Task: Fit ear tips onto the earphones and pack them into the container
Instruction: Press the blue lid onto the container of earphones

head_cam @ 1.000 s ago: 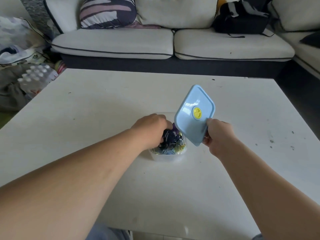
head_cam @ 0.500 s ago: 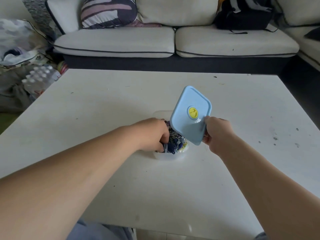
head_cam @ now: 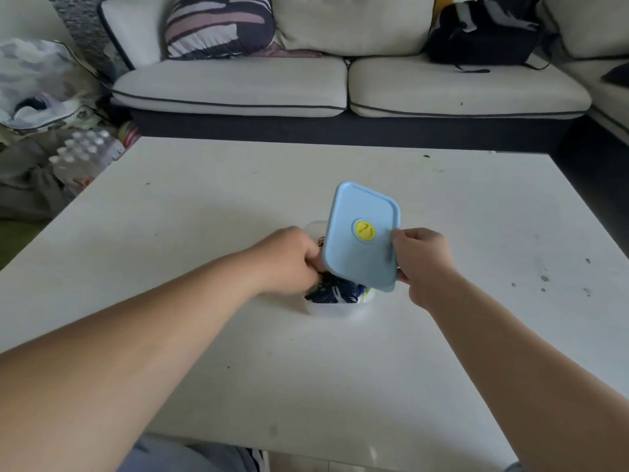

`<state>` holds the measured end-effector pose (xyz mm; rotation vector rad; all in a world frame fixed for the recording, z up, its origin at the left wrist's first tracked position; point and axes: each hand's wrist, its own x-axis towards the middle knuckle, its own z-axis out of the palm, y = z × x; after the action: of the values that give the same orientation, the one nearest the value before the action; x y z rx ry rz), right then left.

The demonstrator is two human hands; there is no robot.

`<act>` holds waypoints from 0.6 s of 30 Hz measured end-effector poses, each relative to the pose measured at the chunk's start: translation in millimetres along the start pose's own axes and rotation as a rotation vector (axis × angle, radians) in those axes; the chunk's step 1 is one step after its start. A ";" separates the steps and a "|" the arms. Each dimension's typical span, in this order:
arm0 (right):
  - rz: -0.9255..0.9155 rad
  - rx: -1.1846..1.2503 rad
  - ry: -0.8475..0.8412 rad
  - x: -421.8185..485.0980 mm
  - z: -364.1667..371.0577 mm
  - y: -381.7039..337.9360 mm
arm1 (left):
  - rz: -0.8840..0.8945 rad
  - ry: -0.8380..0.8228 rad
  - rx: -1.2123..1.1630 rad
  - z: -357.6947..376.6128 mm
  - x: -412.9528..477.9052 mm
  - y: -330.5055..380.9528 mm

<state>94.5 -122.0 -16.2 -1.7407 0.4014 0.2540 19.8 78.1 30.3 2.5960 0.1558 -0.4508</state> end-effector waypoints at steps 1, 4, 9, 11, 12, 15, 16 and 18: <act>-0.008 -0.019 -0.009 -0.8 2.3 0.1 | -0.040 0.101 -0.016 -5.0 -3.6 -5.0; -0.026 -0.076 -0.056 -5.1 9.4 1.5 | -0.068 0.294 -0.040 -6.6 -5.5 -12.2; -0.065 -0.172 -0.072 -10.0 19.5 3.0 | 0.075 0.206 0.106 12.2 2.0 -0.1; -0.091 -0.216 -0.064 -10.4 19.7 4.4 | 0.086 0.122 0.308 18.5 3.3 5.2; -0.108 -0.234 -0.061 -10.3 19.8 5.3 | 0.092 0.087 0.392 21.1 4.4 6.5; -0.166 -0.280 -0.052 -8.7 20.4 6.5 | 0.144 0.038 0.453 26.1 10.6 9.5; -0.172 -0.281 -0.051 -7.1 21.1 7.4 | 0.154 0.025 0.428 26.8 12.5 8.8; -0.152 -0.283 -0.033 -4.9 20.6 9.1 | 0.162 -0.016 0.405 27.2 15.1 7.1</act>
<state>87.4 -102.8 -26.8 -2.0316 0.2143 0.2376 27.5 59.0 6.0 2.9675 -0.1684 -0.4846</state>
